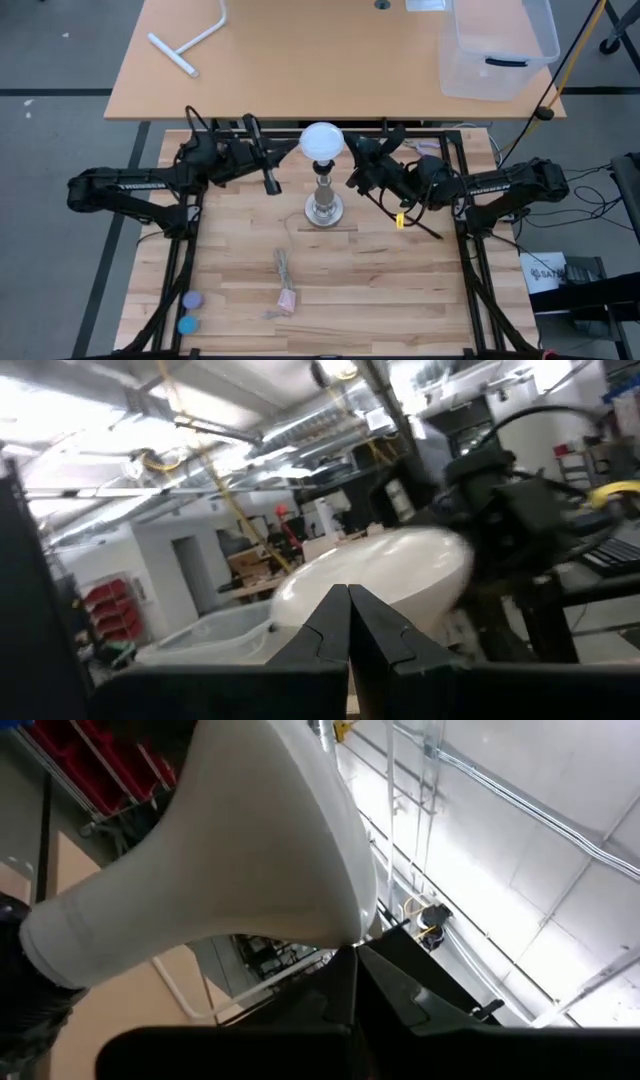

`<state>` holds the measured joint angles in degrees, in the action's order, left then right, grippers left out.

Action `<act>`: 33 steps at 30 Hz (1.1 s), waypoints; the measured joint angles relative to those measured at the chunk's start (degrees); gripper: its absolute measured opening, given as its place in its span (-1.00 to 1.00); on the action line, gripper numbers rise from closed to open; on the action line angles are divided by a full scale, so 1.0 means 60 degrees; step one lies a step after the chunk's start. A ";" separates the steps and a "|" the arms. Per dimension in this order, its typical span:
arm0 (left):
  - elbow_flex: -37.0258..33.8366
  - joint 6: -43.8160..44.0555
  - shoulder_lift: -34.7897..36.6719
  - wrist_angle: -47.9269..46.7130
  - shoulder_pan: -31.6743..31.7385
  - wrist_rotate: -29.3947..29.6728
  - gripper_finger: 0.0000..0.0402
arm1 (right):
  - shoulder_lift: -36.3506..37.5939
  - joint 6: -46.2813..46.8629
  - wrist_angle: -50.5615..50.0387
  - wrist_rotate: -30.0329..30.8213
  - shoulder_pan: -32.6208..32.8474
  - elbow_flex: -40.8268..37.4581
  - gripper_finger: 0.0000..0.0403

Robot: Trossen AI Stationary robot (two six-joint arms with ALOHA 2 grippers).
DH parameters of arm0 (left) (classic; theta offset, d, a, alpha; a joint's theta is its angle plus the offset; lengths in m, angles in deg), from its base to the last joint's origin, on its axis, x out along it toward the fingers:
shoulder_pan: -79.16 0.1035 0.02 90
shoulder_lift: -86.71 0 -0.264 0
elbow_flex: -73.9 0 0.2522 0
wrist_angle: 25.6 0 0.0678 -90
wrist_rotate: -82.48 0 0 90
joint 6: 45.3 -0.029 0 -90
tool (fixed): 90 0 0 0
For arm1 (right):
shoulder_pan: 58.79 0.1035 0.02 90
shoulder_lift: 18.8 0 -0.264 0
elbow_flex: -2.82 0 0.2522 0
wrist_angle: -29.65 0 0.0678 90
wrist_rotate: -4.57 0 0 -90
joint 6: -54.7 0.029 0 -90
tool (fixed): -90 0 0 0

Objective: Screw lightbulb
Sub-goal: Insert the lightbulb into the lamp

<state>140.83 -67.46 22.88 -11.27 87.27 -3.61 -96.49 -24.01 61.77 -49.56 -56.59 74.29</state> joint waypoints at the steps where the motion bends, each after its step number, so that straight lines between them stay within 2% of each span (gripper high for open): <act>1: 0.0000 0.0102 -0.0049 0.0003 0.0090 0.0016 -1.00 | 0.0000 0.0002 -0.0017 0.0076 0.0054 0.0000 -1.00; 18: -0.0007 0.0585 -0.0528 0.0005 0.1515 0.0251 -1.00 | -0.0007 0.0715 -0.0754 0.0079 0.0982 0.0000 -1.00; 23: -0.0007 0.0618 -0.0198 0.0296 0.1469 0.0202 -1.00 | -0.0007 0.0964 -0.1235 0.0667 0.0960 0.0000 -1.00; 28: -0.0005 0.0772 0.0147 0.0226 0.1004 -0.0547 -1.00 | -0.0004 0.1029 -0.1029 0.1195 0.0485 0.0000 -1.00; 33: -0.0005 0.0956 0.0120 0.0112 0.0478 -0.1401 -1.00 | -0.0001 0.0839 -0.0420 0.1172 -0.0033 0.0000 -1.00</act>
<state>140.80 -61.73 23.60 -10.60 90.14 -12.02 -96.50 -18.98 59.24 -42.52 -56.78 74.29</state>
